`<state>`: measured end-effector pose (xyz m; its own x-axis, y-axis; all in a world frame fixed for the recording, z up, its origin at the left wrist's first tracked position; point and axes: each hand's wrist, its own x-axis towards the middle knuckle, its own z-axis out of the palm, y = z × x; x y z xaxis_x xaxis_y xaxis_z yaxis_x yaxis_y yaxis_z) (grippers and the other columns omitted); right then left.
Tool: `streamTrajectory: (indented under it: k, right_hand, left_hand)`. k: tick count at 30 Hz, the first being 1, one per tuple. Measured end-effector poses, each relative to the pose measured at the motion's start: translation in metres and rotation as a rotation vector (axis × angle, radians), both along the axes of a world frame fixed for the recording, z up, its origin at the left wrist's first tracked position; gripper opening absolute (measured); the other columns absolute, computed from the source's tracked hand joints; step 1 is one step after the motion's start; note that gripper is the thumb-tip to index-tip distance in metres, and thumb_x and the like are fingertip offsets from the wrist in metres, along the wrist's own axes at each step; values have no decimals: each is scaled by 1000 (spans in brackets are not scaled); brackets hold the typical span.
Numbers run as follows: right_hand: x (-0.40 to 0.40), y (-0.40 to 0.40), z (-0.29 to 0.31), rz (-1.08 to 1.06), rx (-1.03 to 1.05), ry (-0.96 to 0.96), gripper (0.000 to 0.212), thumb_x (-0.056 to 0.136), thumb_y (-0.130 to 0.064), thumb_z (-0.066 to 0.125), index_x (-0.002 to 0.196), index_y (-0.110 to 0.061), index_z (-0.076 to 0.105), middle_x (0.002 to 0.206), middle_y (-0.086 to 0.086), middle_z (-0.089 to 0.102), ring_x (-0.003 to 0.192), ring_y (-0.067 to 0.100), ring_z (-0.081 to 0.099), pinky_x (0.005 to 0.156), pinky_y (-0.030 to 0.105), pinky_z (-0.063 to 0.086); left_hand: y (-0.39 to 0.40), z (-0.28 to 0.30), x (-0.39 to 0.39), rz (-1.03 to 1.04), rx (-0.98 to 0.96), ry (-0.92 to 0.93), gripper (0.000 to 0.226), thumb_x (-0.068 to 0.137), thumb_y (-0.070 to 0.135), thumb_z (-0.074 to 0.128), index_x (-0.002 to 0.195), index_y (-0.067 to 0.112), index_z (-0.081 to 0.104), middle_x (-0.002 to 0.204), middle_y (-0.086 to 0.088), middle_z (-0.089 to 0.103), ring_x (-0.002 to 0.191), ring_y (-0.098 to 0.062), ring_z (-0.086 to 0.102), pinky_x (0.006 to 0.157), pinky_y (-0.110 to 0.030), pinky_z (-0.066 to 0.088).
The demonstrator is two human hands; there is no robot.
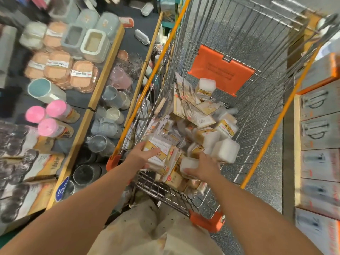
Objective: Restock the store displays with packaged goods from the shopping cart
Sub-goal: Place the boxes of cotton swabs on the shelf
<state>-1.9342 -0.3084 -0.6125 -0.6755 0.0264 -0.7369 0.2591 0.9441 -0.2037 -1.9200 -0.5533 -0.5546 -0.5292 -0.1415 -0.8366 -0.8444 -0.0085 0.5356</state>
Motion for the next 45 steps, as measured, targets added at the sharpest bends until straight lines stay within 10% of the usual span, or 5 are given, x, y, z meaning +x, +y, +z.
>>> streamTrajectory:
  k: [21, 25, 29, 36, 45]
  right_hand:
    - [-15, -7, 95, -616, -880, -21, 67, 66, -47, 83, 121, -28, 50, 119, 6, 61, 102, 25, 62, 82, 36, 46]
    - [-26, -27, 142, -531, -952, 50, 80, 69, -51, 81, 131, -13, 48, 113, 9, 71, 95, 25, 71, 79, 39, 55]
    - [-35, -62, 199, -392, -1081, 63, 72, 72, -58, 78, 123, -10, 61, 109, 11, 74, 93, 25, 73, 85, 40, 57]
    - [7, -112, 287, -26, -1370, -92, 32, 99, -30, 53, 125, -11, 58, 117, 17, 67, 98, 30, 67, 88, 43, 54]
    - [154, -180, 376, 391, -1372, -282, 59, 81, -16, 76, 130, -3, 46, 126, 22, 62, 99, 30, 67, 96, 51, 53]
  left_hand:
    - [-12, 74, 17, 77, 122, 249, 44, 94, 44, 60, 130, 22, 48, 132, -5, 54, 98, -19, 59, 93, -46, 52]
    - [-26, 107, 37, 123, 108, 340, 115, 51, 72, 83, 145, 23, 40, 145, -5, 48, 125, -33, 54, 102, -56, 47]
    - [-28, 163, 70, 160, 126, 549, 55, 67, 29, 74, 118, 19, 55, 112, -8, 69, 93, -23, 70, 79, -38, 57]
    - [-28, 232, 157, 444, -46, 833, 94, 73, -10, 76, 146, 30, 32, 105, -2, 70, 91, -18, 69, 73, -33, 59]
    - [-10, 310, 349, 870, -298, 907, 86, 64, 25, 77, 141, 30, 38, 106, 2, 72, 88, -19, 68, 65, -31, 56]
